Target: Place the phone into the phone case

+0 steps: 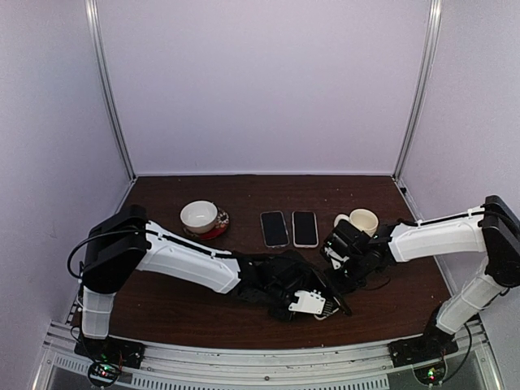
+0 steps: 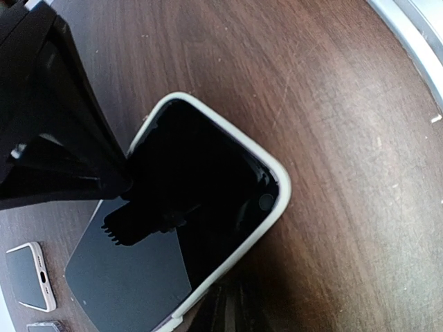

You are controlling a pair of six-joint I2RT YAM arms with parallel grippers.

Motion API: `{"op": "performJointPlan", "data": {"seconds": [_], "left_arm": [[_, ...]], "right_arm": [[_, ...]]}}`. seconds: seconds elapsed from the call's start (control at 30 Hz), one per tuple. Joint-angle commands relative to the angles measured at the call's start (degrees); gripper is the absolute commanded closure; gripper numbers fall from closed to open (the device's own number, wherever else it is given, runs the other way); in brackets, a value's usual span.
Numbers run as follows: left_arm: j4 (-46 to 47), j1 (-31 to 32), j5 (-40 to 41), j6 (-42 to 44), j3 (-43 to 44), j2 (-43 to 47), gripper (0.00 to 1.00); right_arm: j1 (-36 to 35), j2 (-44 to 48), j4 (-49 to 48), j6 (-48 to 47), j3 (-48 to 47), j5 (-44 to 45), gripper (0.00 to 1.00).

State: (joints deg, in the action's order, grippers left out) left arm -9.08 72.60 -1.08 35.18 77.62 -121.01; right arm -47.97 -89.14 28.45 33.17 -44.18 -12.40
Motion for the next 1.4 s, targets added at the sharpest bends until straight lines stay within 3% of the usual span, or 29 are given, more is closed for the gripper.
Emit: {"op": "performJointPlan", "data": {"seconds": [0.0,0.13,0.3,0.43,0.6,0.77,0.87,1.1,1.23,1.37], "left_arm": [[3.72,-2.4,2.26,-1.61,-0.63,-1.24,0.89],[4.34,-3.1,2.18,-1.44,-2.52,-0.04,0.89],[4.82,-3.22,-1.01,-2.87,-4.05,2.05,0.87],[5.2,-3.8,-3.53,-5.53,-4.99,4.69,0.84],[4.8,-5.81,-9.36,-9.64,-7.12,9.91,0.81],[3.22,-14.7,-17.13,-26.4,-3.38,10.03,0.84],[1.26,-16.89,-17.34,-30.54,-0.57,8.18,0.83],[-1.92,-16.94,-14.0,-33.97,3.19,2.97,0.79],[-1.24,-16.93,-13.06,-35.83,2.77,2.77,0.79],[-1.99,-16.91,-11.81,-36.49,2.32,3.41,0.79]], "right_arm": [[-6.34,-17.23,-6.46,3.65,7.56,-10.29,1.0],[-5.65,-15.02,-1.01,1.51,5.63,-8.82,1.0],[-3.63,-7.62,14.59,-5.03,-5.77,-2.51,0.95],[-0.87,-4.78,19.62,-8.14,-11.83,-0.31,0.89],[0.74,-2.64,18.75,-9.11,-14.39,-0.79,0.84],[2.26,-2.84,13.43,-9.35,-15.74,-2.05,0.72],[4.08,-4.93,9.35,-10.44,-16.86,-3.49,0.63],[5.95,-12.35,9.55,-13.42,-21.73,-4.75,0.75],[5.78,-15.2,8.63,-12.08,-18.53,-5.68,0.87],[4.75,-18.9,10.11,-10.75,-15.48,0.87,0.93]]}}
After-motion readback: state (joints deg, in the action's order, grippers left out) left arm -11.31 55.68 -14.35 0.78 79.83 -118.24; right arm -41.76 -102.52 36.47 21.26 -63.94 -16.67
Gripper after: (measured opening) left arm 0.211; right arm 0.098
